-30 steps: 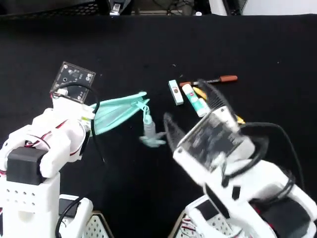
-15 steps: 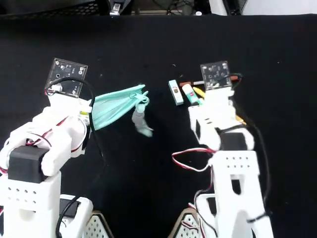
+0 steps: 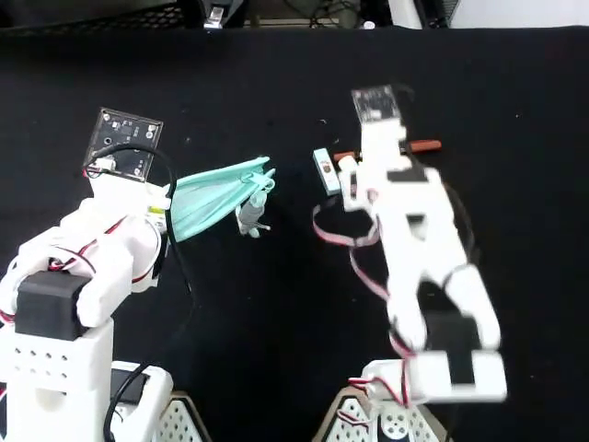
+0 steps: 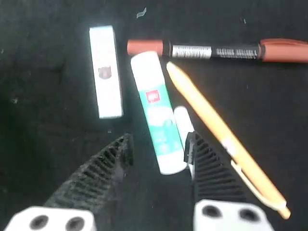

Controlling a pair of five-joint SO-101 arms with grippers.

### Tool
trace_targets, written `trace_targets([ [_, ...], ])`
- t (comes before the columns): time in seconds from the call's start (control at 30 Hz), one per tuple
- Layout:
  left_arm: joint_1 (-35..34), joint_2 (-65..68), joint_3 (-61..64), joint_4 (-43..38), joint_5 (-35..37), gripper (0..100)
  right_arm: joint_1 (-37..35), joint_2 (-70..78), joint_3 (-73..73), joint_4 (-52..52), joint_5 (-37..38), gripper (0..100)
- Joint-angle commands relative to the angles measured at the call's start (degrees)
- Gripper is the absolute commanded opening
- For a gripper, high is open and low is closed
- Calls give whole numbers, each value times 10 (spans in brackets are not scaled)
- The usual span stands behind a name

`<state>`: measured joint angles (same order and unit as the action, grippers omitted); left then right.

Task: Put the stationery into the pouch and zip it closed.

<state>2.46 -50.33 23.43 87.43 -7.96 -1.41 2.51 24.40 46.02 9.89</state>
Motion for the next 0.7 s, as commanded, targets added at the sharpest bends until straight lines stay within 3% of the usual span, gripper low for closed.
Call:
trace_targets([
  [0.0,4,5,16,-2,7,30,-33,87,-186,55,-4,187],
  [0.27,2,5,15,-3,6,30,-68,275,-389,120,-4,188],
  [0.67,6,5,42,-5,6,30,-85,348,-421,85,-3,188],
])
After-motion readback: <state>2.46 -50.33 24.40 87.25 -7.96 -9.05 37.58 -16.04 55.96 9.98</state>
